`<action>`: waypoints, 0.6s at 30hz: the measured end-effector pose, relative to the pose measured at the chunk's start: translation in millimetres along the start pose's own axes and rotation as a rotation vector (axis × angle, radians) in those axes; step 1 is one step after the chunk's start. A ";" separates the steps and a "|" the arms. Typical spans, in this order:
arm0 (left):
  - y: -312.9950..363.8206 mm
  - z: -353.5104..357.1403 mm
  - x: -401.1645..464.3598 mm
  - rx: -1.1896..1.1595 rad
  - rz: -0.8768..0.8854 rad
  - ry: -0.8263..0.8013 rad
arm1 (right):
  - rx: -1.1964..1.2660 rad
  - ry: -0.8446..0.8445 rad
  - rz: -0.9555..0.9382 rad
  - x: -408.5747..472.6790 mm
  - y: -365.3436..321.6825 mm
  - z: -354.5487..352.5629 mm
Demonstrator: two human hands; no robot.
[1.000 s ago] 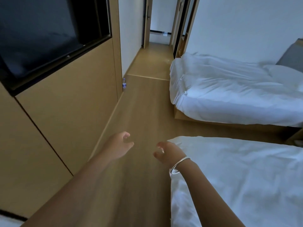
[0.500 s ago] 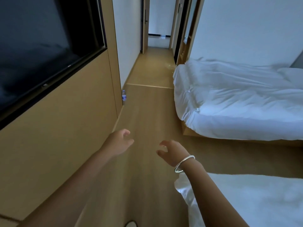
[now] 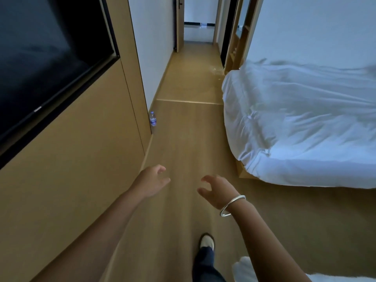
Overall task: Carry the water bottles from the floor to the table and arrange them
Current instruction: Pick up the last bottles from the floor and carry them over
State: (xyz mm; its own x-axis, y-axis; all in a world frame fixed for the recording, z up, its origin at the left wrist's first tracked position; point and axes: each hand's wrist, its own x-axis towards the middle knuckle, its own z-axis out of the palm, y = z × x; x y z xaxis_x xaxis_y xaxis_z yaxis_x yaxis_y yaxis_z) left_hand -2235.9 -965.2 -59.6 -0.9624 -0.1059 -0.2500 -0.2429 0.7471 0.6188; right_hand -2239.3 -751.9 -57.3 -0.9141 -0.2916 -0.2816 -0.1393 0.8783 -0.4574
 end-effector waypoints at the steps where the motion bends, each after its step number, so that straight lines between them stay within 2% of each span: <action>1: 4.9 -1.1 21.3 -0.009 -0.001 0.004 | -0.008 -0.003 -0.006 21.0 4.7 -7.2; 12: 100.9 -27.1 270.6 -0.105 -0.007 0.080 | -0.089 0.001 -0.108 270.6 43.8 -144.4; 18: 111.1 -39.1 361.6 -0.133 -0.063 0.112 | -0.099 -0.044 -0.163 369.3 48.1 -176.2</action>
State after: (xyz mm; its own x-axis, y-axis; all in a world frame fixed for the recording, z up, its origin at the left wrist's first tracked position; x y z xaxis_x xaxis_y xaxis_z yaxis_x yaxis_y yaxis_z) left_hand -2615.7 -946.2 -52.2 -0.9506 -0.2271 -0.2116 -0.3096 0.6444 0.6992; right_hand -2650.7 -750.6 -34.7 -0.8590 -0.4476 -0.2485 -0.3231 0.8505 -0.4150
